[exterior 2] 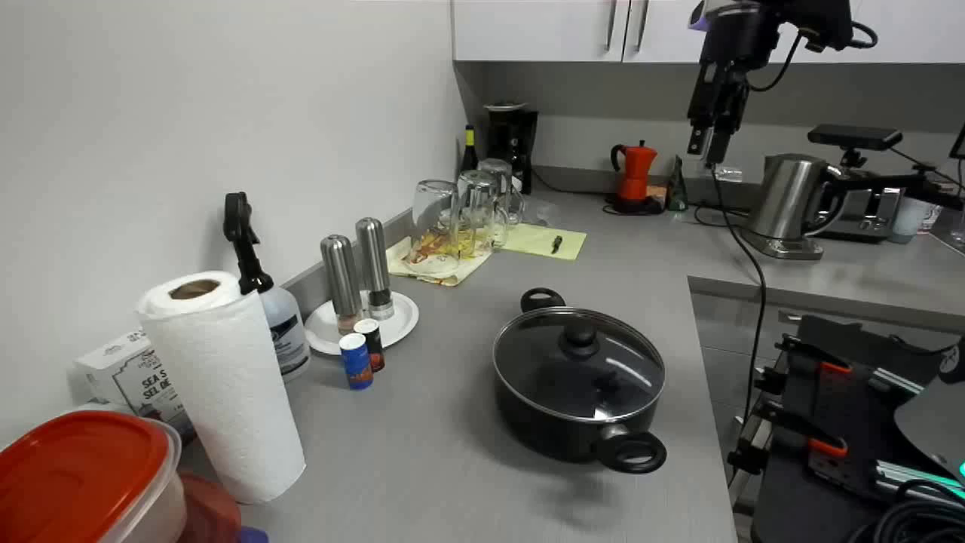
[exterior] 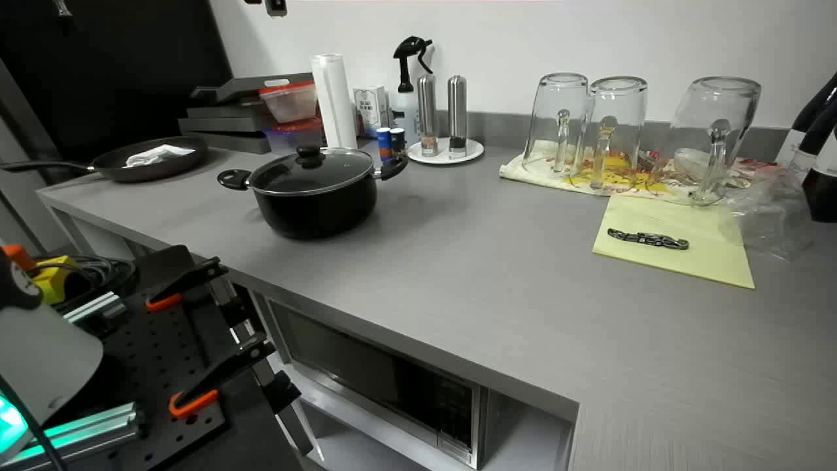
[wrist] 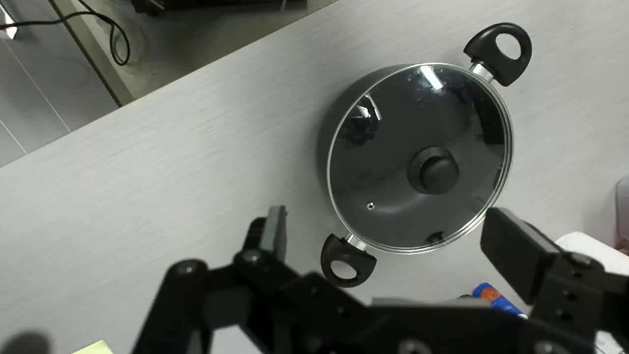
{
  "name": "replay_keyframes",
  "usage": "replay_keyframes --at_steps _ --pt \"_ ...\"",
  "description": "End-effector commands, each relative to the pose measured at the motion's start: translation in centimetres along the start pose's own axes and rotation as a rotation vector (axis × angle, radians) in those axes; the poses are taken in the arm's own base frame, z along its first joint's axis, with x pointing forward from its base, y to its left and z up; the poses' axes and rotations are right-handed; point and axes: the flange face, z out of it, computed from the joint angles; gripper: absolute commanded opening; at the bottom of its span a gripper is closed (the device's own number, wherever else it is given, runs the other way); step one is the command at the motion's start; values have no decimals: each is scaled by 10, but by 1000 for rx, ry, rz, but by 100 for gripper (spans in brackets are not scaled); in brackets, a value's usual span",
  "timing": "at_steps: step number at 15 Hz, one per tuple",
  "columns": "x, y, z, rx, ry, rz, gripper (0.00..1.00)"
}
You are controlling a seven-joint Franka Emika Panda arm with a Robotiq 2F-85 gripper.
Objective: Remove the lid from the pot
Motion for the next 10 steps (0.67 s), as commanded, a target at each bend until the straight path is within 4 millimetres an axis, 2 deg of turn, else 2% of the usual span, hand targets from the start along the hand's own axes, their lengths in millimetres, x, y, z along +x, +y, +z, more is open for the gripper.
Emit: replay_keyframes --at_steps 1,10 --pt "0 0 -1 0 -1 0 100" --pt "2 -1 3 -8 9 3 100"
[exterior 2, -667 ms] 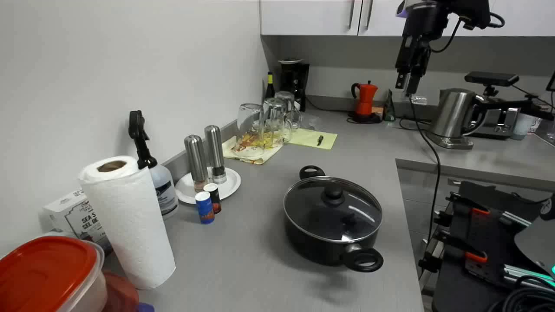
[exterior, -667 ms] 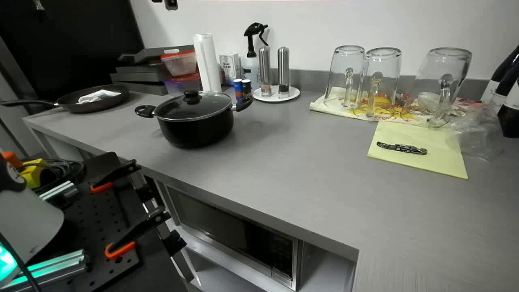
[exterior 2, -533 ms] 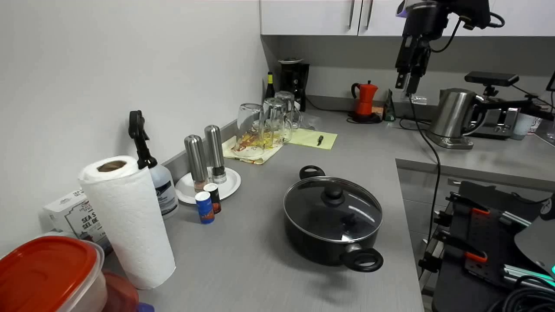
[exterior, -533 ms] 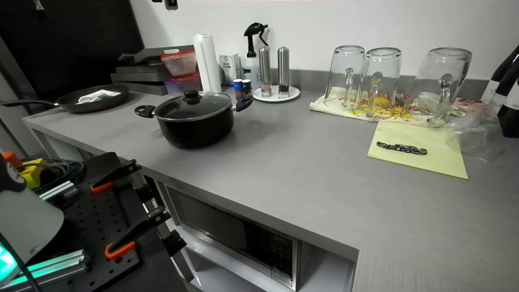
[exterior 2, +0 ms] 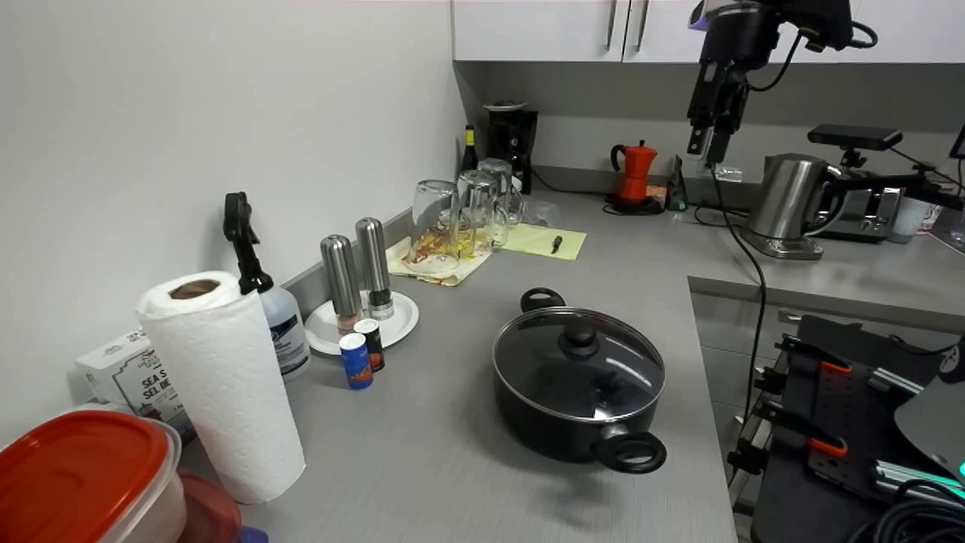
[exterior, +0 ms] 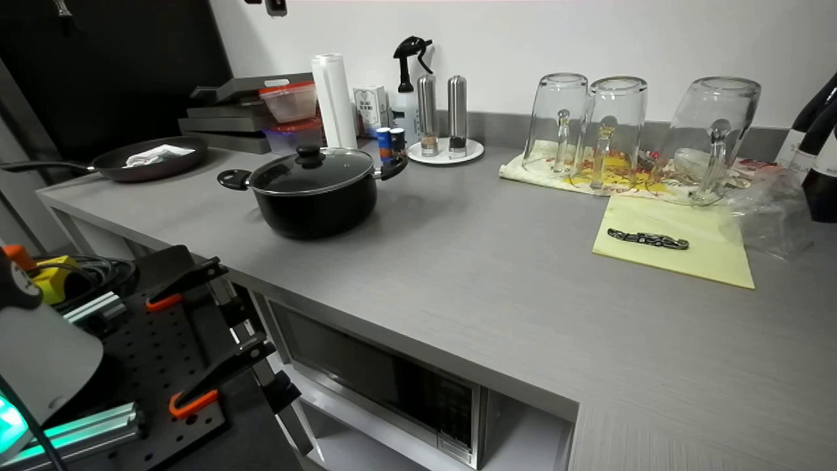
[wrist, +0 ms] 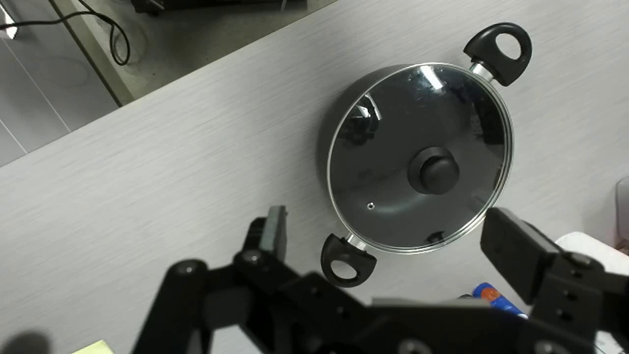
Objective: Remove the lid from the pot
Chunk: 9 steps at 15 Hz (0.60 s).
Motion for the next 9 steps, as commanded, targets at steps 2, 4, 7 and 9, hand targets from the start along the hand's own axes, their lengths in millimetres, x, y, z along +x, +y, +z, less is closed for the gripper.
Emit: replay_keyframes --at_steps 2,4,7,9 --pt "5 -5 11 -22 8 0 100" --pt "9 -13 23 -36 4 -14 100" --pt "15 -29 44 -63 11 -37 100" --pt "20 -40 60 -83 21 -49 100"
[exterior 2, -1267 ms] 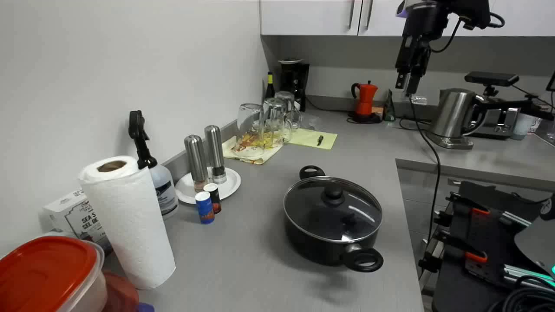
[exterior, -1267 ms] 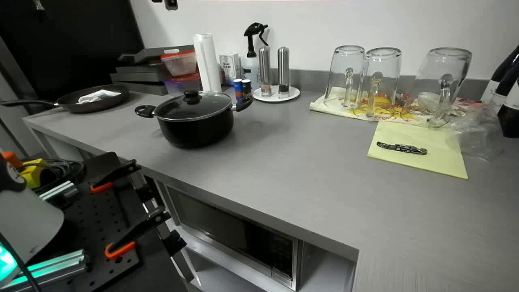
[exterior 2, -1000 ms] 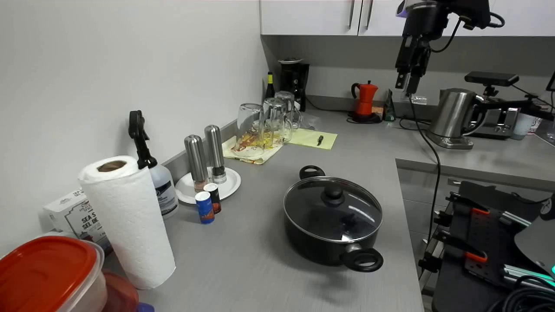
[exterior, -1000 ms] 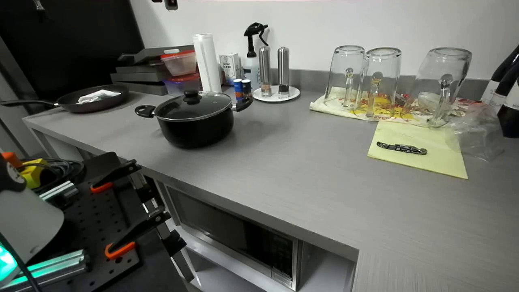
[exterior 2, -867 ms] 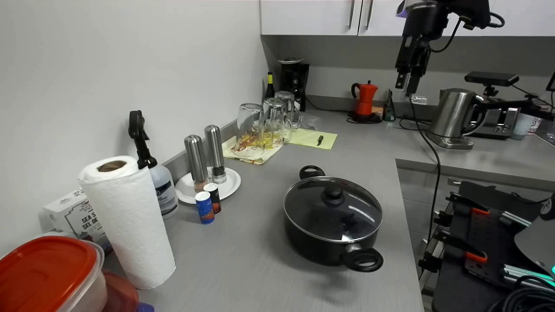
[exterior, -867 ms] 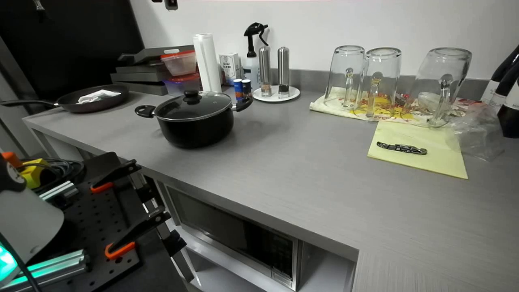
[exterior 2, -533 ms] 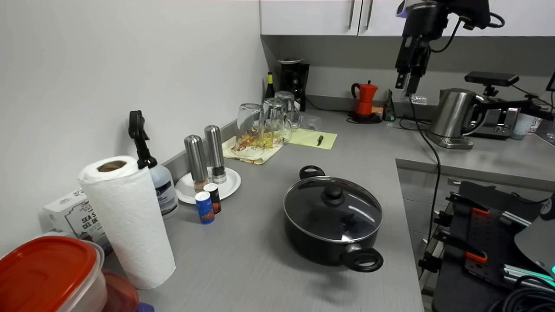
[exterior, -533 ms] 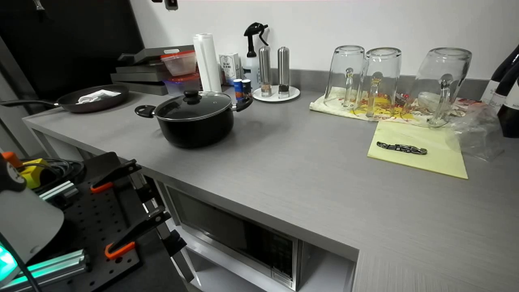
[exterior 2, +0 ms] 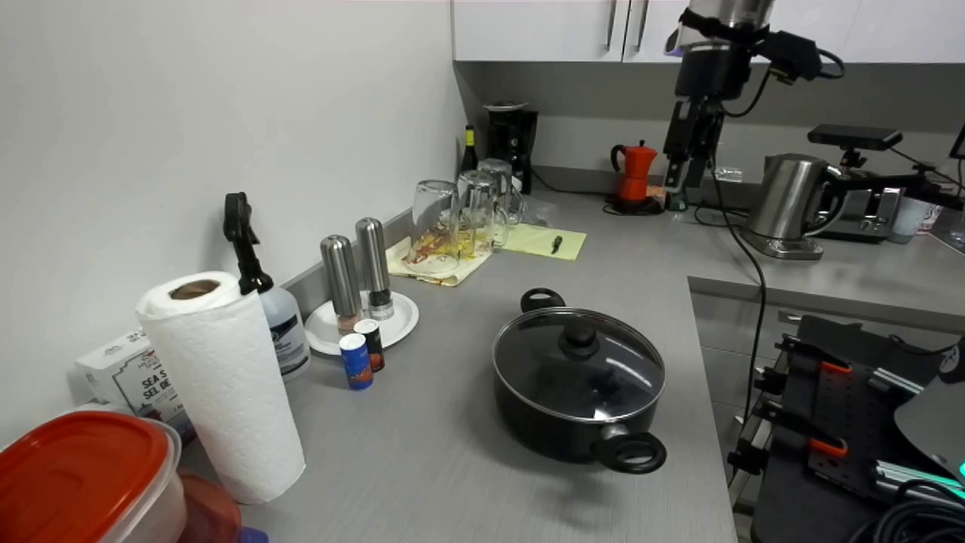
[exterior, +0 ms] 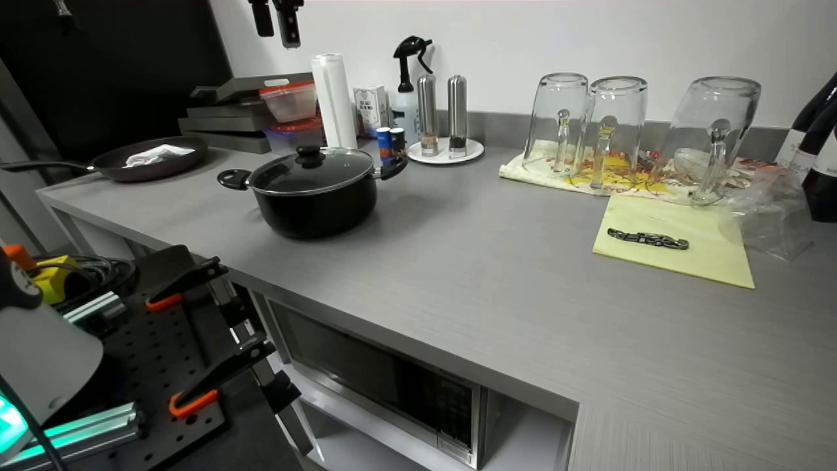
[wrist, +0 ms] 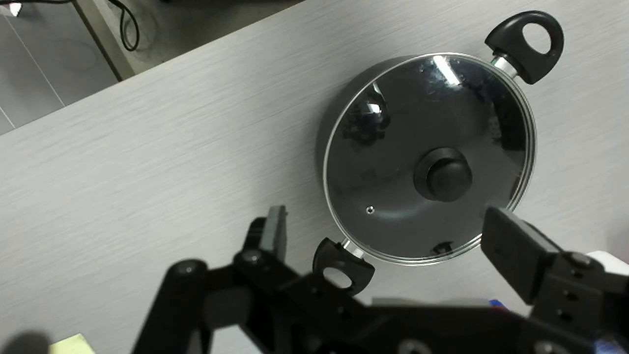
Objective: Remove the lid from the pot
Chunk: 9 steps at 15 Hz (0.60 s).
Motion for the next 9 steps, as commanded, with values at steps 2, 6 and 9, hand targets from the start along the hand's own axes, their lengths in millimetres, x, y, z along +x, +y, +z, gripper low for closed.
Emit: replay_keyframes --at_steps 2,6,9 --pt "14 -29 35 -60 33 -10 100" --pt "29 -54 69 -126 68 -35 100" --pt "37 -70 97 -179 71 -56 100"
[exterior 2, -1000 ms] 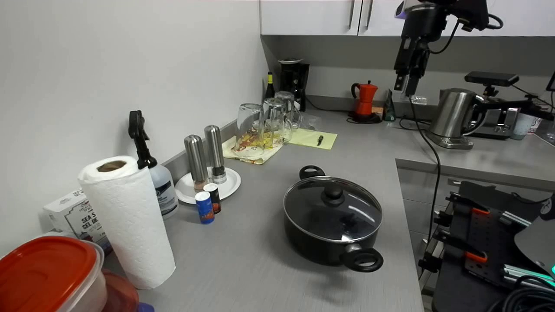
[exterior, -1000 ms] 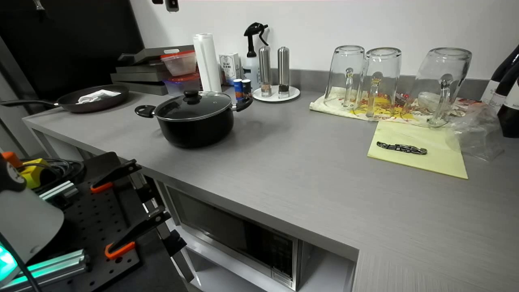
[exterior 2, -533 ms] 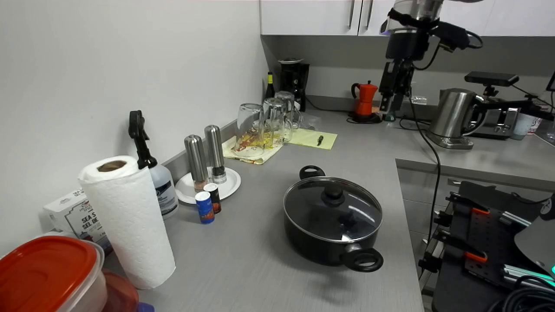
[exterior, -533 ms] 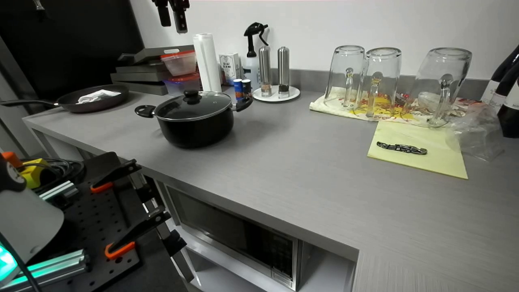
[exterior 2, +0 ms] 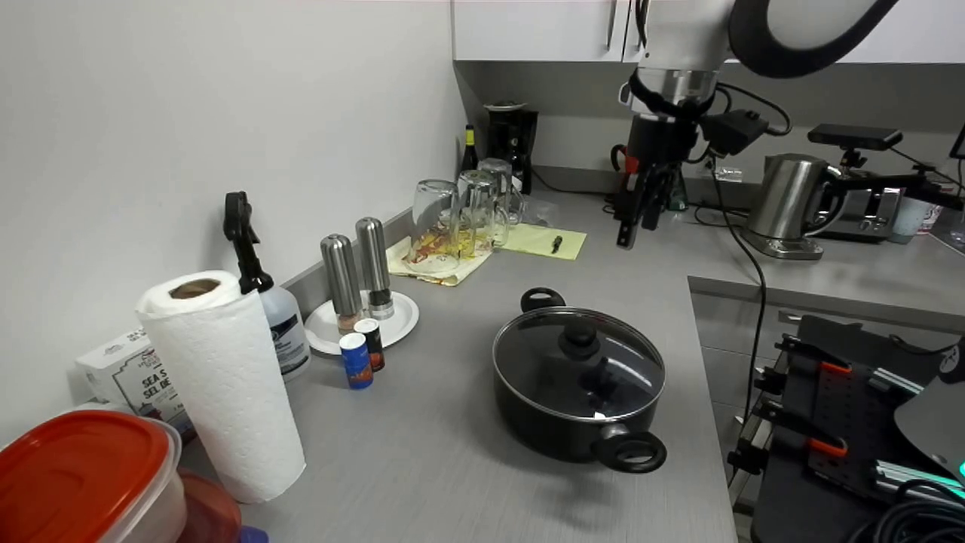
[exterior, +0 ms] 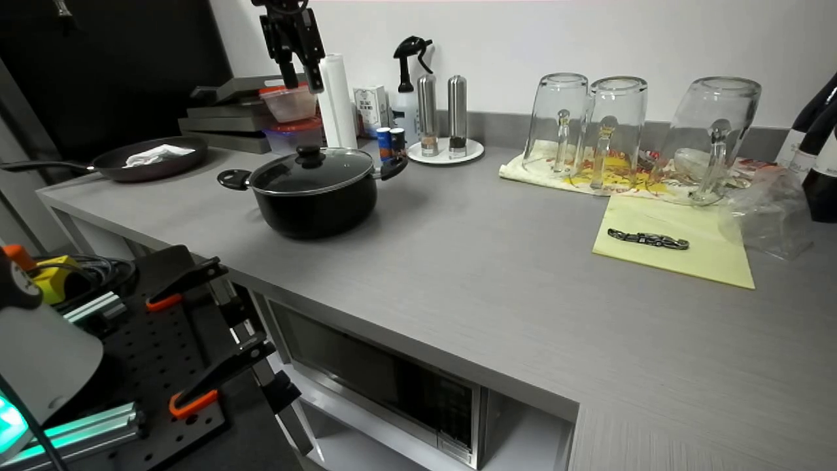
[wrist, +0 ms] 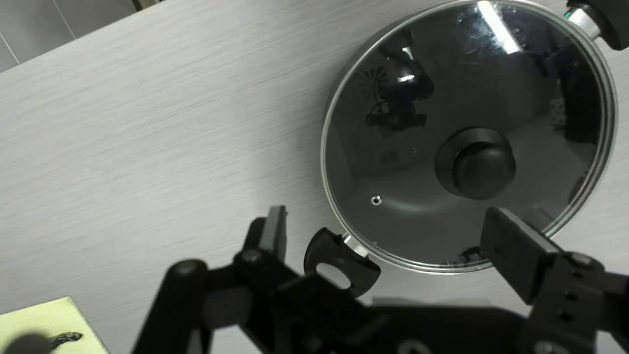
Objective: Remove the lid from the pot
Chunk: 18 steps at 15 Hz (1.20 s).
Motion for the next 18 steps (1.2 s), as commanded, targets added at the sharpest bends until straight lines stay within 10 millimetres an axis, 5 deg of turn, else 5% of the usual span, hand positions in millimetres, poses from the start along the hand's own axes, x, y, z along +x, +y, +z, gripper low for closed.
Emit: replay_keyframes --at_steps 1,12,18 --pt "13 -25 28 -54 15 -14 100" --pt "27 -93 82 -90 -27 -106 100" --pt "31 -111 103 -83 -64 -139 100"
